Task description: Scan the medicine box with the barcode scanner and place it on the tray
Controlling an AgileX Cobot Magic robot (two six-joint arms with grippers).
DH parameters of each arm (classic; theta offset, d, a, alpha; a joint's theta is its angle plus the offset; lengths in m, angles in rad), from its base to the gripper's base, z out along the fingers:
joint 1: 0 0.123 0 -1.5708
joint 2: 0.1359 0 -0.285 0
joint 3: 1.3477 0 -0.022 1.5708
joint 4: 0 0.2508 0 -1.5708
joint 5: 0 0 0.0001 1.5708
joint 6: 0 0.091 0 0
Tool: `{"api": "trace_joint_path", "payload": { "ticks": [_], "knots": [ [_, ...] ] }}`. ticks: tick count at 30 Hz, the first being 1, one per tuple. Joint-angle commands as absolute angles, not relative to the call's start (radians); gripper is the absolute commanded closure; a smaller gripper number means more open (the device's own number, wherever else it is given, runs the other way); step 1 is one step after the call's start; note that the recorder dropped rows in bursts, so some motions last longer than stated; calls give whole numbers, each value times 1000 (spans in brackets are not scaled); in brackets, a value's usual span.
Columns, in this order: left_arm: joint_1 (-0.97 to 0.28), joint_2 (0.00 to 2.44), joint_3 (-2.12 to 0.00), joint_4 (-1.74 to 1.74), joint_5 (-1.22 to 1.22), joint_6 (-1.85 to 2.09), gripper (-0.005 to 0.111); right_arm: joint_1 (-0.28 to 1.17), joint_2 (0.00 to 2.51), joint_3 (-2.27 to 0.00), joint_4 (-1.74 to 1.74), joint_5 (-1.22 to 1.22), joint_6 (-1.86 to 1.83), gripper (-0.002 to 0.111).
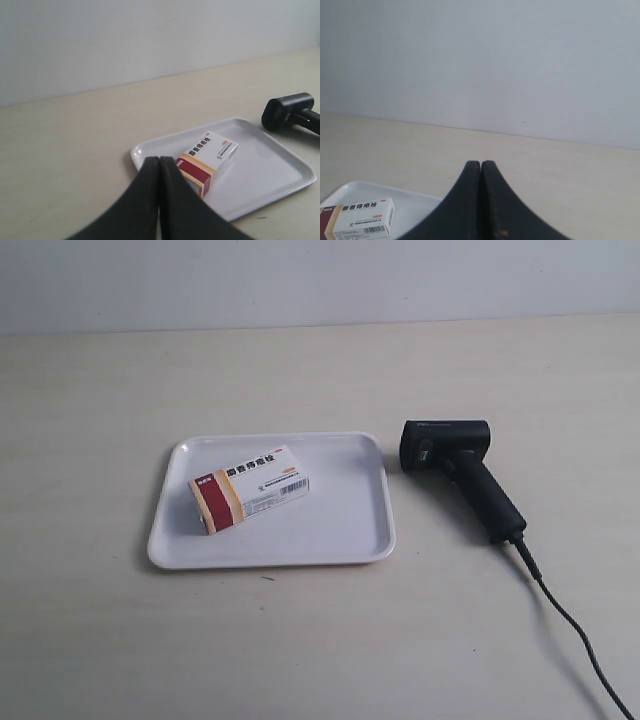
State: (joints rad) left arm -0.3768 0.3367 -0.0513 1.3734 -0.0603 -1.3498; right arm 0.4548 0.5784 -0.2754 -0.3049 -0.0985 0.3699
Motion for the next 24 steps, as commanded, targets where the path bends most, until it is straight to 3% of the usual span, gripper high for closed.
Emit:
{"api": "trace_joint_path", "payload": {
  "ticks": [1,4,11,16,18,20,22,24],
  "knots": [
    [-380,309,-47,1415,-35,-1327,106,453,574,-274,-305,-102,367,108],
    [-336,247,-34,1424,9,-1327,106,453,574,-274,-305,-102,367,108],
    [-62,5,0,1427,29,-1339,106,453,574,-274,-305,-102,367,108],
    [2,0,0,1427,-7,-1339,106,453,574,-274,-305,-102,367,108],
    [2,0,0,1271,16,-1163,106,453,574,-274,-305,-102,367,108],
    [2,0,0,583,91,-476,106,453,574,-274,-305,-102,367,108],
    [2,0,0,138,146,-16,106,453,574,-274,-305,-102,367,108],
    [2,0,0,41,186,95,106,453,574,-274,-305,-102,367,108]
  ]
}}
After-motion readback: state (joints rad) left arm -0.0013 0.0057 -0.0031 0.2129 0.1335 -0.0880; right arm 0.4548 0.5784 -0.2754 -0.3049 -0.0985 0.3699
